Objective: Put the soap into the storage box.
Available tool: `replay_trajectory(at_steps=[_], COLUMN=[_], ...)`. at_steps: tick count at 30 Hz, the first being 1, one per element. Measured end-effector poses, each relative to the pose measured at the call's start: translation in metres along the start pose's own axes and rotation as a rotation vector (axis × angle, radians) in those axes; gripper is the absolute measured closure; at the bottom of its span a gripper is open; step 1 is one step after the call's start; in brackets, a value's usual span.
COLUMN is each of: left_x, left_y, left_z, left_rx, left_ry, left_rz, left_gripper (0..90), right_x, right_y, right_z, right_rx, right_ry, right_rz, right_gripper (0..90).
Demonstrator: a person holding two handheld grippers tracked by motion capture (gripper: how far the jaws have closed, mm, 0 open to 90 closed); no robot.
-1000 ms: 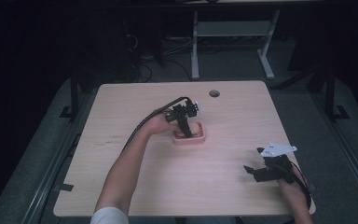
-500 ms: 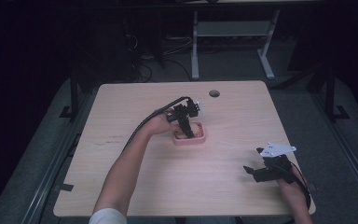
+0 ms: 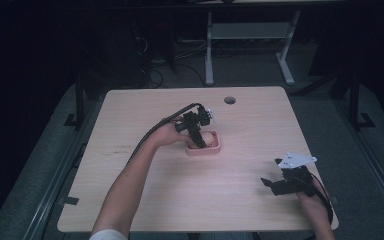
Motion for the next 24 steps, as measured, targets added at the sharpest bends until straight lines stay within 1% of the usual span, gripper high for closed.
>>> replay_trajectory(at_steps=[3,4,6,7,9,11,12,13,17,18,19,21,24], left_x=[0.0,0.0,0.0,-0.001,0.0,0.001,0.001,0.002,0.004,0.006,0.006,0.009,0.012], left_y=[-0.002,-0.003,-0.004,-0.005,-0.007,-0.008,-0.009,-0.01,-0.013,-0.016,-0.016,-0.021,-0.025], left_z=[-0.004,-0.007,-0.009,-0.01,-0.012,-0.015,-0.016,-0.017,-0.019,-0.019,-0.019,-0.018,-0.018], left_rx=[0.004,-0.001,-0.007,-0.02,0.007,0.01,0.007,0.009,0.016,0.03,0.03,0.047,0.052], left_ry=[-0.006,-0.016,-0.021,-0.011,-0.028,-0.038,-0.033,-0.035,-0.034,-0.036,-0.036,-0.038,-0.032], left_rz=[0.008,0.009,0.015,0.019,0.017,0.016,0.016,0.021,0.02,0.015,0.015,0.014,0.014], left_gripper=[24.5,24.1,23.5,23.5,23.5,23.5,23.5,23.5,23.5,23.5,23.5,23.5,23.5], right_x=[-0.001,0.0,-0.001,-0.001,-0.002,-0.002,-0.002,-0.002,-0.002,-0.003,-0.003,-0.003,-0.004], right_y=[0.001,0.001,0.002,0.002,0.002,0.002,0.003,0.003,0.003,0.003,0.003,0.004,0.004], right_z=[0.001,0.0,0.0,0.0,0.001,0.001,0.001,0.001,0.001,0.001,0.001,0.001,0.001], right_rx=[0.005,0.002,0.0,0.0,0.0,0.0,0.0,0.0,-0.004,-0.004,-0.004,-0.005,-0.006], right_ry=[0.008,-0.003,-0.005,-0.005,-0.003,0.001,-0.001,-0.002,-0.008,-0.005,-0.005,-0.007,-0.005], right_rz=[0.002,-0.001,0.0,0.0,0.002,0.001,0.002,0.002,0.001,0.001,0.001,0.001,0.001], right_gripper=[14.0,14.0,14.0,13.9,14.0,13.9,13.9,13.9,14.0,13.9,13.9,14.0,13.9])
Point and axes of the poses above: each handheld gripper's, and its own axes: y roughly forward along the jaws, z roughly out of its top, x roughly to its right, the point moved 7 cm from there along y, roughly forward along the jaws, and after that the axes turned 14 degrees about x, right-handed, at the moved point
